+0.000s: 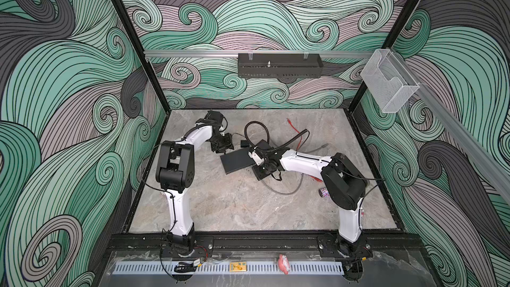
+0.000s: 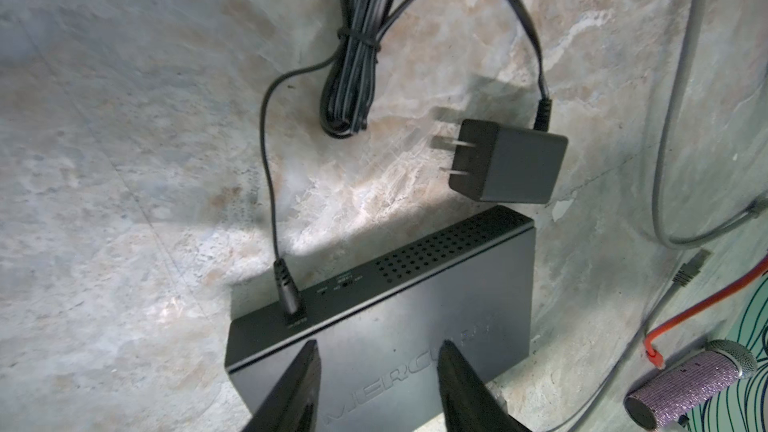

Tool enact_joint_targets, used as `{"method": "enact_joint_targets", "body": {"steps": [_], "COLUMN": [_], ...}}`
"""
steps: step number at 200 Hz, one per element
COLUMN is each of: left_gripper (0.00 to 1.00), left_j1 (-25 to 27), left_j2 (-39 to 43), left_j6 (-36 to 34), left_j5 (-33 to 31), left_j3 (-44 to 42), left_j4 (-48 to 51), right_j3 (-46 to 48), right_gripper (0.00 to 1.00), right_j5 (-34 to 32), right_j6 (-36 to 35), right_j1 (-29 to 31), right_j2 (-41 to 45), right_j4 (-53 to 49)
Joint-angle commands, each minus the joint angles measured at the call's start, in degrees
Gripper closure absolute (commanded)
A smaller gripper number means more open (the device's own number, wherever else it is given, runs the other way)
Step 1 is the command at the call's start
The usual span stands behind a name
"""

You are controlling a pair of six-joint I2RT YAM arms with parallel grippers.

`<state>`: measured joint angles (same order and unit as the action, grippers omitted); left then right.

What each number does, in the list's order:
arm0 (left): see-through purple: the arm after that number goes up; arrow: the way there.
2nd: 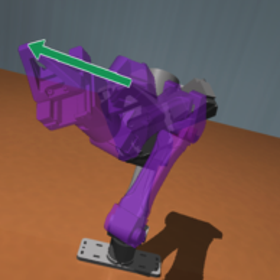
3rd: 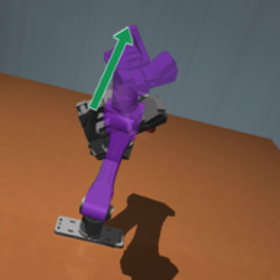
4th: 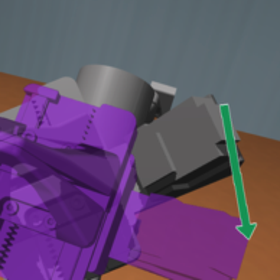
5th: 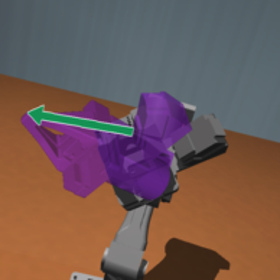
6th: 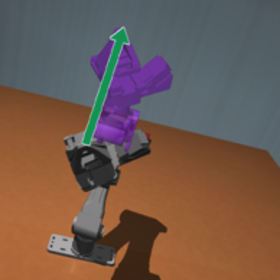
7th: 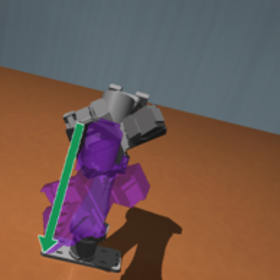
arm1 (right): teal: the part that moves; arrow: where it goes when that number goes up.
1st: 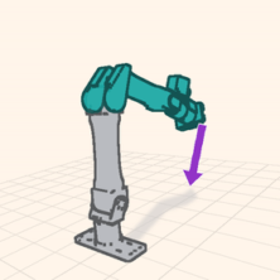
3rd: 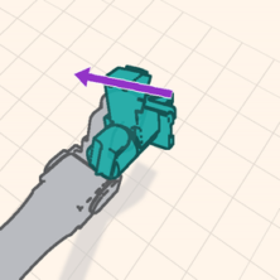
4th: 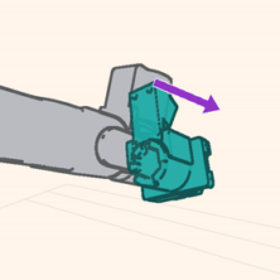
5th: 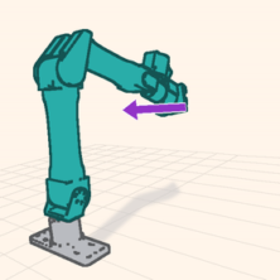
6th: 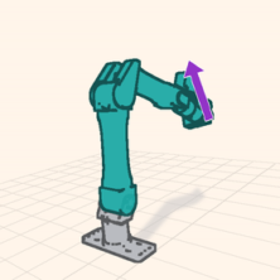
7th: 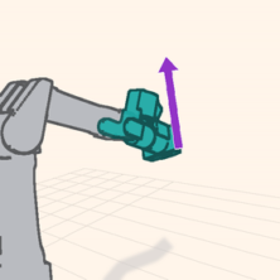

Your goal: Insert the plug into the switch port

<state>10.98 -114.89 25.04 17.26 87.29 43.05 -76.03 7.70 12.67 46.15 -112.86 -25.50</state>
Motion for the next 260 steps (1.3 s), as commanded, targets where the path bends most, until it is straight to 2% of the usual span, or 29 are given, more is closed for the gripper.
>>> {"method": "enact_joint_targets", "body": {"steps": [1,260], "left_gripper": [0.51,0.52], "left_j1": [0.09,1.29], "left_j2": [-1.33,-1.3], "left_j6": [1.07,2.27], "left_j5": [1.11,1.9], "left_j3": [-0.93,-5.5], "left_j4": [-0.59,-3.77], "right_j3": [0.18,-4.83], "right_gripper": [0.92,0.92], "right_j5": [-0.05,-0.37], "right_j6": [0.38,0.24], "right_j1": [0.5,1.22], "right_j2": [-0.34,-4.74], "right_j4": [-0.08,-1.0]}}
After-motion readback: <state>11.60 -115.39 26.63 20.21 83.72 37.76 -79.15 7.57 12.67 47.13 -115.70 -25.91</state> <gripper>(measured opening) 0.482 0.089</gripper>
